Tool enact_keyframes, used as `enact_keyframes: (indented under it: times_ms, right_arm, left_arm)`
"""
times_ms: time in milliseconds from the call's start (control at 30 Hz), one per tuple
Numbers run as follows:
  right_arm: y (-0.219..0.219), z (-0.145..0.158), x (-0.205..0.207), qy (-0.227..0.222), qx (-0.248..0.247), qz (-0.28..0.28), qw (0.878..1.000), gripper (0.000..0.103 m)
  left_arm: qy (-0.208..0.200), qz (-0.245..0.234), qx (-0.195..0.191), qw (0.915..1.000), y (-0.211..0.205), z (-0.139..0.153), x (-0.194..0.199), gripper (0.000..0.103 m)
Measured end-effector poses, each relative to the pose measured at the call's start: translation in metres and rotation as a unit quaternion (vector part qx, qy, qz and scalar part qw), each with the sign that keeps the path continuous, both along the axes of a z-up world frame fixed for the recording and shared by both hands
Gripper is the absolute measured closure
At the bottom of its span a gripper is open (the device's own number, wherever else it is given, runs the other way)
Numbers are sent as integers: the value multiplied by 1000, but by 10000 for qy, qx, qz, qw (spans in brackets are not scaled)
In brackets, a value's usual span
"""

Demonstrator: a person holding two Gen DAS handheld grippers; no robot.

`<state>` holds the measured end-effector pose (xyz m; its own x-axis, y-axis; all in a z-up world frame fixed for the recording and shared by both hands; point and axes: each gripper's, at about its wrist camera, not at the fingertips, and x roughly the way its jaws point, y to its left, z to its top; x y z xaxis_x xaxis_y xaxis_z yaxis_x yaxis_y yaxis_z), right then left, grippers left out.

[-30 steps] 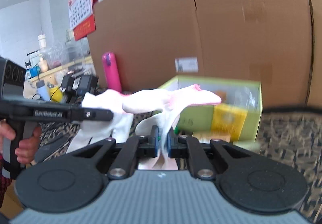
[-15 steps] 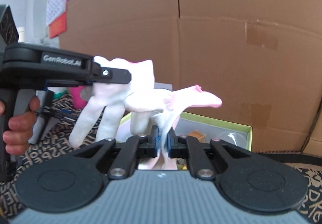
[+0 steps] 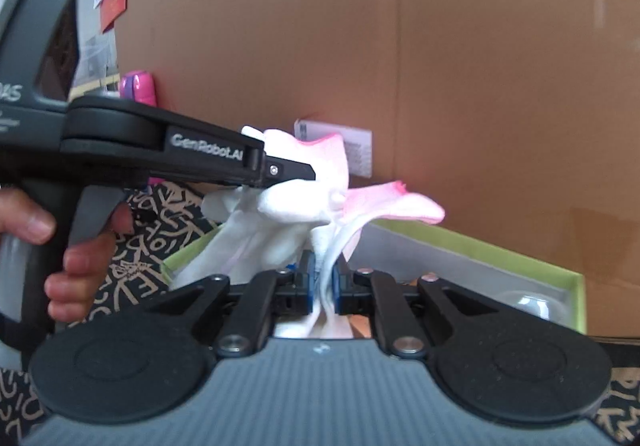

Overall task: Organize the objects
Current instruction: 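Carry both gloves into the green box and open both tools, then grasp the green printed box with the left tool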

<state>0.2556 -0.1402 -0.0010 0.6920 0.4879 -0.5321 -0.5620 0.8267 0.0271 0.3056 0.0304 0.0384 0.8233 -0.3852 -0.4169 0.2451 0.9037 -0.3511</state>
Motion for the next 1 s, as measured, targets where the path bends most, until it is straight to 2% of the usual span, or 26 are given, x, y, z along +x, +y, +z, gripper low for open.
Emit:
enact_keyframes:
  times_ms: [33,100,133,167,200,267,400,533,600,633,667,767,900,1000]
  right_arm:
    - [3,-4,6,80,-13,23,10000,93]
    - [6,-10,13,167,-12,44,9999,80]
    - [5,-11,13,161,-40,-32,9999,60]
    - [2,-12,12,107,-36,-107,9999,41]
    - [-1,-10,9,-3,-6,-143,9999,37]
    - [-8,-7,-3,-189,-1,-149,9997,36]
    - [-16,2,-16,-241,73,-175,9995,37]
    - [-13,3,-18,-73,28,-241,9997,37]
    - [-16,7,-30,-60,76,-240,9997,25]
    - [-17,9,-37,-82,102,-274,9995,9]
    - [-19,11,-43,-133,138,-325,9993,0]
    - [-31,19,-80,-293,254,-417,9984,0]
    - [-48,24,-132,-488,382,-651,9960,0]
    - [-59,19,-171,-602,476,-770,9941,0]
  left_arm:
    - [20,-9,-22,10000,2,-2,1,74]
    - [4,2,-85,10000,7,-2,-2,36]
    - [-77,31,-103,9999,10,-1,-5,33]
    - [-189,56,-107,9997,13,1,-9,32]
    - [-263,67,-106,9996,16,4,-12,32]
    - [-331,72,-132,9993,21,9,-17,32]
    - [-437,-64,-233,9988,26,15,-27,32]
    - [-225,-46,41,9997,14,13,-36,32]
    - [-277,-89,114,9995,11,15,-51,26]
    - [-352,-81,128,9993,11,17,-61,21]
    - [-422,-65,127,9990,13,20,-70,13]
    - [-501,11,114,9987,19,26,-105,9]
    - [-469,124,405,9980,15,34,-145,9]
    - [-599,268,666,9956,1,25,-184,9]
